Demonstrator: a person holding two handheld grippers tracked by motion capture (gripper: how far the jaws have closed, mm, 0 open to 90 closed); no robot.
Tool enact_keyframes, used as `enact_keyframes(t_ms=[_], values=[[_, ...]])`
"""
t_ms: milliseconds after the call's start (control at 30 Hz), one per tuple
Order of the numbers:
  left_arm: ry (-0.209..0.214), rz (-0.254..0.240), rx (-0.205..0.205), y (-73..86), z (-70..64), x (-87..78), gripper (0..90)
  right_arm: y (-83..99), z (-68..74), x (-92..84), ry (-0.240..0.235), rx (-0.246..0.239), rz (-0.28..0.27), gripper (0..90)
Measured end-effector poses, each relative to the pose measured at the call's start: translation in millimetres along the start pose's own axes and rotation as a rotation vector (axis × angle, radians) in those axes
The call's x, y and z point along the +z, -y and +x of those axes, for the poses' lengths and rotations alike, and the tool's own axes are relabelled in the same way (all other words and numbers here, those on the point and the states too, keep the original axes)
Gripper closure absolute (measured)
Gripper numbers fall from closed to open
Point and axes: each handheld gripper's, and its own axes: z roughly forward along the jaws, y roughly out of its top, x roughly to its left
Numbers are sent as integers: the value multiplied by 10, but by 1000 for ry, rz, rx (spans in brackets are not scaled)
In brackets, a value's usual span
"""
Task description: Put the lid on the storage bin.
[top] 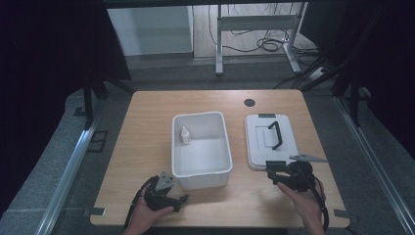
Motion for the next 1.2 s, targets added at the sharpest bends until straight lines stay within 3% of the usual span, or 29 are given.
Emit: enact_keyframes(t_ms=[433,1200], values=[[0,0,0,0,0,0,123,-197,-173,32,25,44,34,305],[1,1,1,0,-4,-1,122,-639,-285,232,54,113,134,339]])
